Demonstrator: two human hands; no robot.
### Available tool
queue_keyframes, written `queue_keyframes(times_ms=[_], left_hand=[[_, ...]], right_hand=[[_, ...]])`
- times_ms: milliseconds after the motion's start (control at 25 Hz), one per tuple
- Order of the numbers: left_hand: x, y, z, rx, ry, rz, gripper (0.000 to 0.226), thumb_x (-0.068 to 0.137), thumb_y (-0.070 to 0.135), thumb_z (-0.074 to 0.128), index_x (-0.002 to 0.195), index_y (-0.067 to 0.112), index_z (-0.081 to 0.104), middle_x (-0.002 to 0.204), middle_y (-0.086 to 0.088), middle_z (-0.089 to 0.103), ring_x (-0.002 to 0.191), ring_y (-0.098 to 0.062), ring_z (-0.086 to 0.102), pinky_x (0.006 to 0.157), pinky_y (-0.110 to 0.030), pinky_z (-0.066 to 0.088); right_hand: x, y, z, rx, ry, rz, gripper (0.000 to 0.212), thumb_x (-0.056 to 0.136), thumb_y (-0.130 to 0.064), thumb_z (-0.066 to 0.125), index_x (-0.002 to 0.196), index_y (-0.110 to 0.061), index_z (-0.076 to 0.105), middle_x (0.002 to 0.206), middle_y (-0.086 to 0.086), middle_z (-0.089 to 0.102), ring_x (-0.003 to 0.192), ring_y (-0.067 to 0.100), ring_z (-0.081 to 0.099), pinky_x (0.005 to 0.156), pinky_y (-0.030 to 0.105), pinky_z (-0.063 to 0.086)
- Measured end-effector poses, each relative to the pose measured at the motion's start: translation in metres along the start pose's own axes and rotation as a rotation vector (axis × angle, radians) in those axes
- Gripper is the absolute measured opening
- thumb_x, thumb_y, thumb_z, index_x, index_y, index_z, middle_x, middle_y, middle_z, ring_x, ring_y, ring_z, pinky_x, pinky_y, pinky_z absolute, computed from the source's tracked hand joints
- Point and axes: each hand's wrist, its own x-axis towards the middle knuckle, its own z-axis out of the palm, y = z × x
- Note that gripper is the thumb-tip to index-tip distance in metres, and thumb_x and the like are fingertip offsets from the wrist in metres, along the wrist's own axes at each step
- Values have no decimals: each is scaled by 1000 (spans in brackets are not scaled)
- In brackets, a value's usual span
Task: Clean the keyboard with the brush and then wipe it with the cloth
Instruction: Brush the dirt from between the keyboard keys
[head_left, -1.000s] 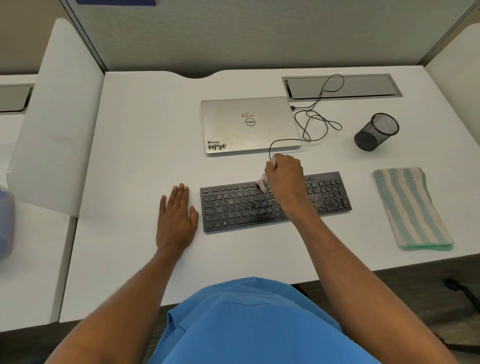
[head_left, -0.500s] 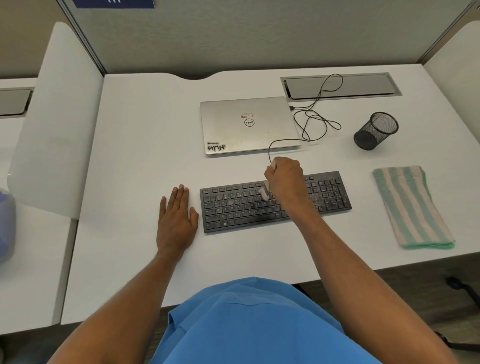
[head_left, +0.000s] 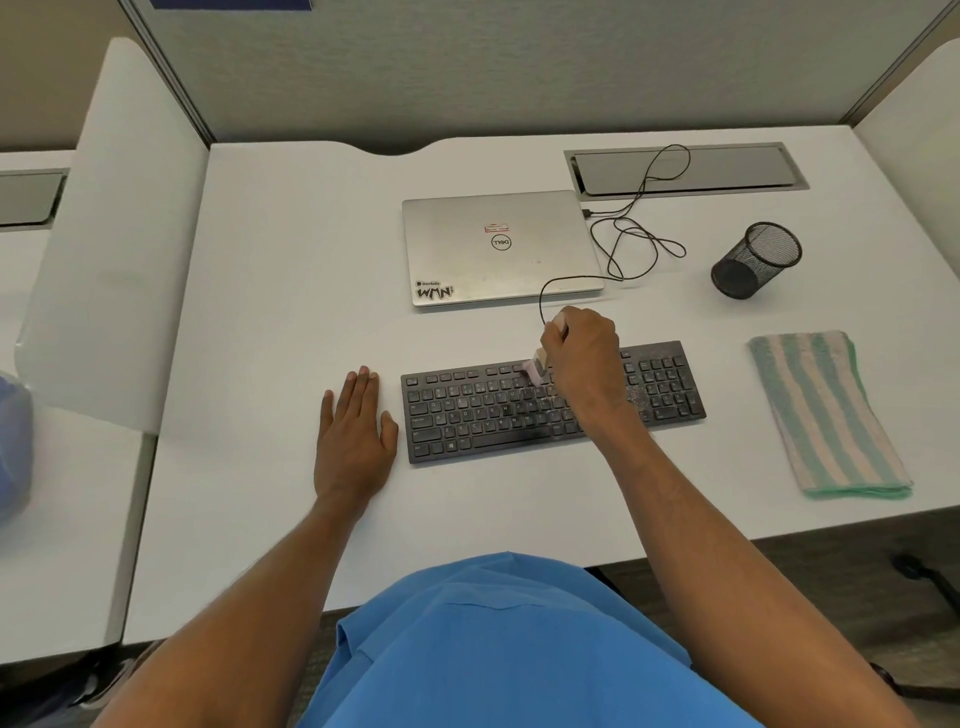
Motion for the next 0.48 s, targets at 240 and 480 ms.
queue_keyframes(times_ms=[240,480], left_hand=[[0,1,0,-7,-6,-2,67,104,36,29,166,10,29,174,-4,25,163,-14,15,134,-43,5],[0,0,0,-11,-1,-2,68,104,36,28,166,9,30,174,-5,26,162,-15,16,134,-43,6]], right_hand=[[-9,-4,12,-19,3,-27,36,101,-18,51,68,-6,56,67,5,59,55,8,49,47,24,35],[-13,-3,5,19,-47,31,34,100,-13,51,69,-1,56,64,7,59,47,4,53,44,16,37]])
